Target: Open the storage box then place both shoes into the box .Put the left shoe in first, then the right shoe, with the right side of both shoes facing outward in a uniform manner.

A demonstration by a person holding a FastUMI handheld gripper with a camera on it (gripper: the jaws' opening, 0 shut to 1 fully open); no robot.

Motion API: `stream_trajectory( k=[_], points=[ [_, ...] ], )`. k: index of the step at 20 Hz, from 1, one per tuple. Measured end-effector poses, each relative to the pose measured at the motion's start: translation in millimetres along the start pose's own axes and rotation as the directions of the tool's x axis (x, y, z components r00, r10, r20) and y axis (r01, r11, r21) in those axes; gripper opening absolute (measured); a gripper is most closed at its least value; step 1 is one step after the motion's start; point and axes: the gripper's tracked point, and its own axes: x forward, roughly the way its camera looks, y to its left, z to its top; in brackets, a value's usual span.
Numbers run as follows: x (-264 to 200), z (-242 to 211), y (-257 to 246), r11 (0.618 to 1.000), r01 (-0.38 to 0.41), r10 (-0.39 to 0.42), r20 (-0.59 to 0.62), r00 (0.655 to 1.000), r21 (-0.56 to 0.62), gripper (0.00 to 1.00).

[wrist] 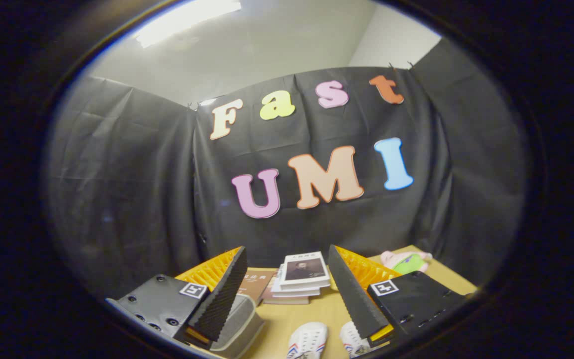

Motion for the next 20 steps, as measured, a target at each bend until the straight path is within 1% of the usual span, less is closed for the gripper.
stream_trajectory(
  k=[2, 4, 6, 9, 11, 12, 14, 17, 18, 20],
  points=[
    [-0.9, -16.1, 1.2, 0.999, -0.018, 0.019, -0.038, 0.999, 0.033, 1.0],
    [-1.2, -38.2, 8.4, 0.995, -0.056, 0.064, -0.09, 0.994, 0.082, 1.0],
    [1.3, -63.9, 16.4, 0.984, -0.093, 0.118, -0.158, 0.98, 0.155, 1.0],
    [-0.9, -99.0, 22.1, 0.952, -0.104, 0.181, -0.254, 0.95, 0.287, 1.0],
    [-2.7, -121.3, 29.7, 0.913, -0.104, 0.24, -0.314, 0.918, 0.395, 1.0],
    [-7.2, -135.2, 33.0, 0.892, -0.088, 0.261, -0.344, 0.902, 0.444, 1.0],
    [-8.4, -155.8, 31.1, 0.86, -0.043, 0.274, -0.389, 0.879, 0.508, 1.0],
    [-15.1, -184.3, 41.7, 0.814, -0.018, 0.337, -0.446, 0.829, 0.58, 1.0],
    [-16.1, -193.4, 47.6, 0.791, -0.012, 0.365, -0.456, 0.812, 0.612, 1.0],
    [-18.1, -206.5, 55.8, 0.732, 0.007, 0.422, -0.461, 0.781, 0.682, 0.99]
  ],
)
